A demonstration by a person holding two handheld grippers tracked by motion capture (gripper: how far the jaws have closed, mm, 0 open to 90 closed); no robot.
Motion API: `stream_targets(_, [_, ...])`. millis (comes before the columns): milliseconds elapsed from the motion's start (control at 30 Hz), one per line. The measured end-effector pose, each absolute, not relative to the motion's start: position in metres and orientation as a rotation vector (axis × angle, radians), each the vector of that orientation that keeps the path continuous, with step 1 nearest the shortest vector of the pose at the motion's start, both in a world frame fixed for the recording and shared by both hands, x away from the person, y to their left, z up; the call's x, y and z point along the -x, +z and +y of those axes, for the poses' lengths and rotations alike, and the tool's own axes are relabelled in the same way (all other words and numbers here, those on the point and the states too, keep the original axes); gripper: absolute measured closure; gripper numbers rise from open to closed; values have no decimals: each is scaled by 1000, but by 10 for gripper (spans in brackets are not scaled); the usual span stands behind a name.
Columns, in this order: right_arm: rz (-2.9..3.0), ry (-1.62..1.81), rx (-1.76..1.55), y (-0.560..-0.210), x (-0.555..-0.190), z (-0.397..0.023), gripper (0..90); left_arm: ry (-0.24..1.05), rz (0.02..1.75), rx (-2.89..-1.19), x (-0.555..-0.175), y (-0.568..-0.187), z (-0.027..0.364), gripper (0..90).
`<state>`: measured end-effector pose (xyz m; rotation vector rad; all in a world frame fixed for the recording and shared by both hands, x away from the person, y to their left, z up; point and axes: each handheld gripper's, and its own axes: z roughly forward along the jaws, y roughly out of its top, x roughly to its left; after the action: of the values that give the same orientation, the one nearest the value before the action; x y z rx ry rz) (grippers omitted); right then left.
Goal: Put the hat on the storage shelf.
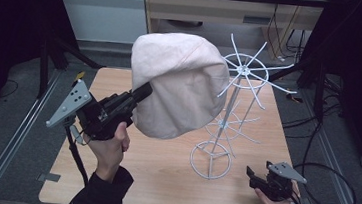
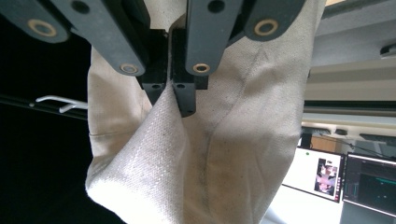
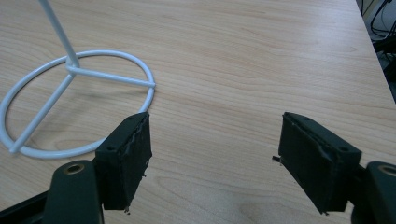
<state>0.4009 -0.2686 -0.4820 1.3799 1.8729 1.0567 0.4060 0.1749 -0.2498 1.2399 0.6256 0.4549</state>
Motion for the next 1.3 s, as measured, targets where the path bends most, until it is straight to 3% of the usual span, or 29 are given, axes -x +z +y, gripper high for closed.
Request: stream_targets(1300, [1879,1050,-1380,-483,-401,-268,257,437,709,-1457,-429,-306,163,879])
